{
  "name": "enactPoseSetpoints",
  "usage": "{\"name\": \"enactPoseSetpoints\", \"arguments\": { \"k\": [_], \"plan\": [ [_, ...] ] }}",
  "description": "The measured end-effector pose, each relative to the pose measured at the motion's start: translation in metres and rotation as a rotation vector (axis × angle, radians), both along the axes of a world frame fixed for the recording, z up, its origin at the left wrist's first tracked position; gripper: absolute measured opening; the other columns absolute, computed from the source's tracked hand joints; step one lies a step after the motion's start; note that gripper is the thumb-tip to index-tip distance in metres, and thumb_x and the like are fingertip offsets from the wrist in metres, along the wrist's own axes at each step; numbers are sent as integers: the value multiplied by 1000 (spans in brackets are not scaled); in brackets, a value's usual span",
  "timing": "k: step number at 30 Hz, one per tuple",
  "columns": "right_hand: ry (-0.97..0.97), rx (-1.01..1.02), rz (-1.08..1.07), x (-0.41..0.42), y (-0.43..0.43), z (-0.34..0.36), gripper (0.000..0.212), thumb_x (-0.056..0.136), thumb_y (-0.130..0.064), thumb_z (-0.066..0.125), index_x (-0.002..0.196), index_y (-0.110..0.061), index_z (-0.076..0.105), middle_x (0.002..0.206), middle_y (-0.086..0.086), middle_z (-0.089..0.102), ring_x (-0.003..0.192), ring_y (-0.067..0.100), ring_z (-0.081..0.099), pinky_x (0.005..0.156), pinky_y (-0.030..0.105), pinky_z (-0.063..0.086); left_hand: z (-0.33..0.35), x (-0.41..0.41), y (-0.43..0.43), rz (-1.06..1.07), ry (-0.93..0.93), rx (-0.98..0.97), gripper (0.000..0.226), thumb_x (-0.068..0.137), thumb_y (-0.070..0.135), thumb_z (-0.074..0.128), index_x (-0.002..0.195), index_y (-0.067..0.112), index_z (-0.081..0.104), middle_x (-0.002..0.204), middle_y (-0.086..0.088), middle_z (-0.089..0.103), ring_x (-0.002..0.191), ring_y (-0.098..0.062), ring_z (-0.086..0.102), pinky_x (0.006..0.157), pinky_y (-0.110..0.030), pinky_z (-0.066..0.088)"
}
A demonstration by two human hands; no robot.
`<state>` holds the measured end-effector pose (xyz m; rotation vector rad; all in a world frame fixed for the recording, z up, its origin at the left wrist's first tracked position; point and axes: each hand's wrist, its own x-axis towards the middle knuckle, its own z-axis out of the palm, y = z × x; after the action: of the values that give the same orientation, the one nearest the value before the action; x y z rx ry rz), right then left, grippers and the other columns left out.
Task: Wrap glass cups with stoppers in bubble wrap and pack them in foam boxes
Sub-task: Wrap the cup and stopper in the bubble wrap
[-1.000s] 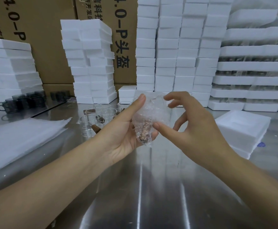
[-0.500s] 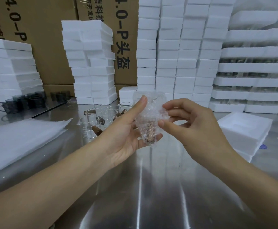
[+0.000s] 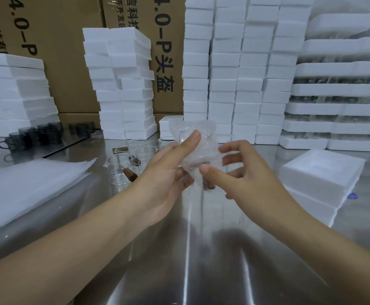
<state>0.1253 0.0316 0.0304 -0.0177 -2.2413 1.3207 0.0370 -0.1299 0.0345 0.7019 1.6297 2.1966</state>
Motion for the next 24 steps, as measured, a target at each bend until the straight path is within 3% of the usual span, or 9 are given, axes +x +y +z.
{"name": "enactPoseSetpoints", "arguments": {
  "k": [3, 6, 8, 11, 15, 17, 19, 21, 24],
  "plan": [
    [-161, -130, 108, -3, 2, -1, 29, 92, -53, 73, 109, -31, 69, 88, -4, 79, 76, 11, 77, 72, 33, 59, -1, -1, 0, 3, -16, 62, 74, 86, 47, 86, 148, 18, 57, 131, -9, 77, 125, -34, 71, 122, -52, 44],
    [-121, -133, 124, -4, 6, 0, 24, 102, -41, 63, 93, -21, 74, 70, -5, 71, 64, 10, 70, 65, 28, 51, -1, -4, -1, -18, -1, 56, 76, 82, 38, 89, 148, 25, 54, 130, -6, 77, 120, -31, 75, 115, -48, 51],
    [-68, -9, 74, -3, 10, 4, 29, 103, -40, 61, 87, -18, 69, 66, -4, 62, 63, 11, 65, 62, 29, 48, 1, -7, -3, -19, 20, 9, 78, 75, 37, 91, 144, 27, 57, 127, -5, 79, 115, -29, 77, 112, -48, 53],
    [-20, 214, 33, -1, 16, 8, 36, 104, -43, 57, 84, -14, 58, 69, 4, 54, 70, 25, 60, 67, 42, 49, 2, -9, -4, -25, 170, -153, 66, 76, 39, 91, 136, 29, 66, 128, -3, 78, 116, -24, 75, 112, -58, 53],
    [47, 397, 69, 5, 20, 12, 37, 104, -41, 56, 76, -19, 47, 65, -11, 45, 61, 10, 40, 59, 30, 35, -2, -6, -4, -16, 289, -316, 61, 73, 51, 92, 129, 33, 72, 124, 9, 79, 121, -13, 73, 113, -59, 51],
    [54, 510, 31, 5, 25, 13, 27, 101, -49, 54, 88, -26, 58, 77, -12, 56, 71, 8, 51, 65, 32, 43, -4, -3, -3, 9, 254, -290, 57, 75, 50, 90, 126, 30, 75, 122, 8, 80, 120, -14, 74, 115, -59, 49],
    [38, 595, -71, 6, 33, 18, 30, 96, -59, 55, 117, -38, 60, 98, -18, 60, 93, 4, 57, 77, 32, 47, -3, -2, -2, 68, 208, -247, 53, 77, 49, 88, 124, 26, 77, 120, 6, 81, 119, -19, 75, 116, -53, 49],
    [21, 633, -229, 9, 45, 25, 46, 92, -55, 63, 134, -39, 54, 110, -16, 60, 106, 10, 57, 86, 37, 49, 0, -1, -4, 132, 134, -191, 53, 74, 49, 92, 118, 22, 79, 113, -4, 82, 109, -27, 77, 104, -41, 52],
    [-114, 739, -555, 14, 66, 34, 52, 90, -46, 71, 137, -35, 52, 121, -2, 64, 114, 26, 59, 91, 45, 48, 6, -2, -7, 160, 29, -113, 57, 69, 52, 90, 116, 23, 77, 105, 3, 82, 85, -11, 73, 82, -29, 51]
  ]
}}
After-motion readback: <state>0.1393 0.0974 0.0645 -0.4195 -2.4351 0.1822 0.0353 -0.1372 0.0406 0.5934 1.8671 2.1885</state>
